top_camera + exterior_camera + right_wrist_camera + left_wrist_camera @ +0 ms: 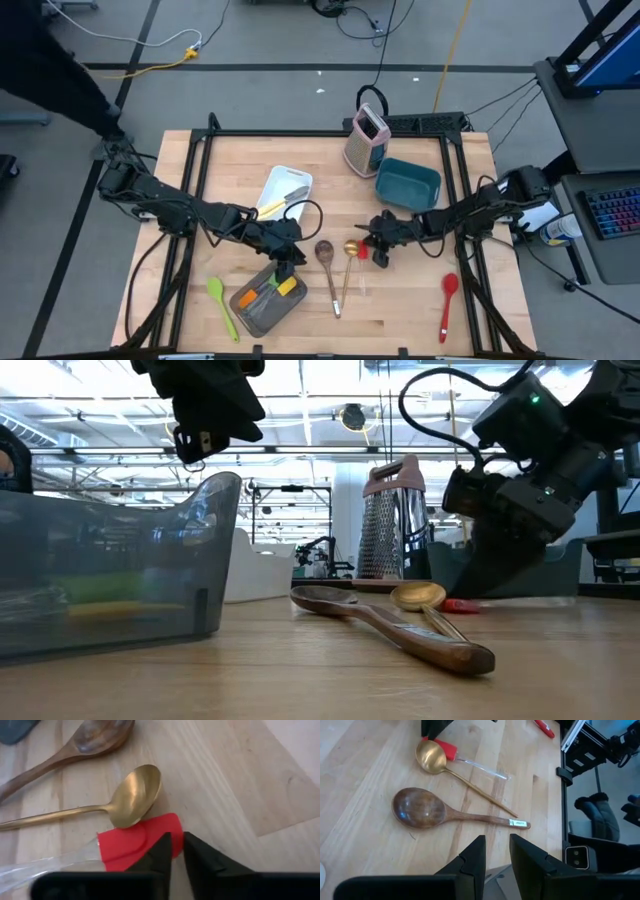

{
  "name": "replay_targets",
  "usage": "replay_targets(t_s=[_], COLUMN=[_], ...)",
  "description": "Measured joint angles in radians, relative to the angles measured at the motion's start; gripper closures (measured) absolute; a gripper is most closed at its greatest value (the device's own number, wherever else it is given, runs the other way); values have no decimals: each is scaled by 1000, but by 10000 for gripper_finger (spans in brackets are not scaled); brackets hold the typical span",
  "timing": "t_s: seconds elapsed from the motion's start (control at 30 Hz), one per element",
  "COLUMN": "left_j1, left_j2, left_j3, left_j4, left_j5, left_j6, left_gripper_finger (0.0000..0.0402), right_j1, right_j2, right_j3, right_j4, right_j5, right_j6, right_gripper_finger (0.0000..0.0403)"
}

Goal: Pick & Place Kitchen Items
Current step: Put the red spatula into the black bin

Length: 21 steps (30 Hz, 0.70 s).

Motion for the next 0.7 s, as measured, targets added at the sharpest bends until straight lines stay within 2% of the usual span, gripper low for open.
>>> replay_targets(t_s=[0.1, 0.33, 0.7], left_j1=[0, 0, 0], left_j2=[0, 0, 0], left_j3=[0, 0, 0], left_j4=[0, 0, 0], left_j5=[0, 0, -1], left_j6=[-7, -8, -12], left_gripper_finger=[311, 311, 311], right_j1=[10, 14, 14], right_j2=[1, -5, -52], right_j3=[-2, -5, -4], right_j4=[19, 82, 90], right_j5=[21, 6, 17], right_j6=[-18, -113, -144], right_gripper_finger=[396, 401, 402])
